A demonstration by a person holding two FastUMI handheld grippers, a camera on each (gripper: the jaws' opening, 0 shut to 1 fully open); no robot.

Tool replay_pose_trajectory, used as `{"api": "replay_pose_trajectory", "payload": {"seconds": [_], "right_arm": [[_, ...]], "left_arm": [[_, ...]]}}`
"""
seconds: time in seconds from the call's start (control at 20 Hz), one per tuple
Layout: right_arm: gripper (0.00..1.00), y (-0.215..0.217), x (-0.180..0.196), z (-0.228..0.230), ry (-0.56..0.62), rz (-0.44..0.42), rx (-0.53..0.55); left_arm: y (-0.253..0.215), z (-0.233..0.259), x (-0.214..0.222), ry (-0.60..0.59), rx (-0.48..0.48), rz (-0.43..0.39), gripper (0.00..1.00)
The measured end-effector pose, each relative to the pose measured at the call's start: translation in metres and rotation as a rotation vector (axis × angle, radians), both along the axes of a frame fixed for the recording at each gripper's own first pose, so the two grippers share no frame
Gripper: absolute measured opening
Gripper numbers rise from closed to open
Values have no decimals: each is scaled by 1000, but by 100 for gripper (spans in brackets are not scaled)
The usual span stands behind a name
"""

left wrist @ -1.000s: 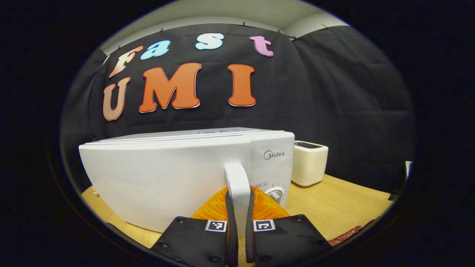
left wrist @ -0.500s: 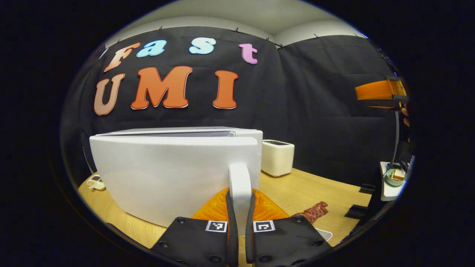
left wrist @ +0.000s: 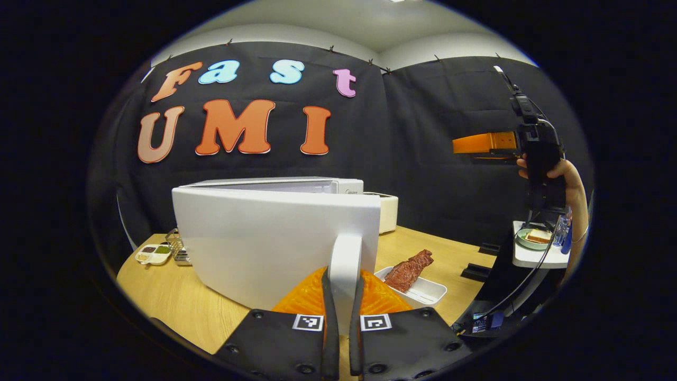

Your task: Open the microwave oven with the left hand, put the food in, and close the microwave oven.

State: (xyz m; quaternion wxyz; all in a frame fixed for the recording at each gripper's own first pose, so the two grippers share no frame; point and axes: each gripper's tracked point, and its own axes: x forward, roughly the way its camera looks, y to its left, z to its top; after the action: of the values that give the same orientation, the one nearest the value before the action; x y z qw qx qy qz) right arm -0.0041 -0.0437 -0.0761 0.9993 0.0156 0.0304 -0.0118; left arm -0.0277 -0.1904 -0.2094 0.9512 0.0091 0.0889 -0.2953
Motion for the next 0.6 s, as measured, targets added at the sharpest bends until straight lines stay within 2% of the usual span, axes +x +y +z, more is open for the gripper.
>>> {"api": "replay_pose_trajectory", "payload": {"seconds": [0.25,0.3,0.4,0.45,0.5,0.6], "right_arm": [[93,28,-3,-7,25,39,13],[93,32,-5,-9,27,44,10],[94,38,-9,-13,33,48,7],[94,41,-10,-14,35,50,10],[94,43,-12,-16,39,53,14],[94,49,-16,-22,46,60,27]], "left_arm": [[53,2,-27,4,-14,75,12],[68,3,-32,-6,-14,104,19],[96,4,-44,-4,-18,166,20],[111,4,-48,4,-32,202,25],[125,7,-55,19,-42,225,26],[148,10,-71,23,-65,266,47]]}}
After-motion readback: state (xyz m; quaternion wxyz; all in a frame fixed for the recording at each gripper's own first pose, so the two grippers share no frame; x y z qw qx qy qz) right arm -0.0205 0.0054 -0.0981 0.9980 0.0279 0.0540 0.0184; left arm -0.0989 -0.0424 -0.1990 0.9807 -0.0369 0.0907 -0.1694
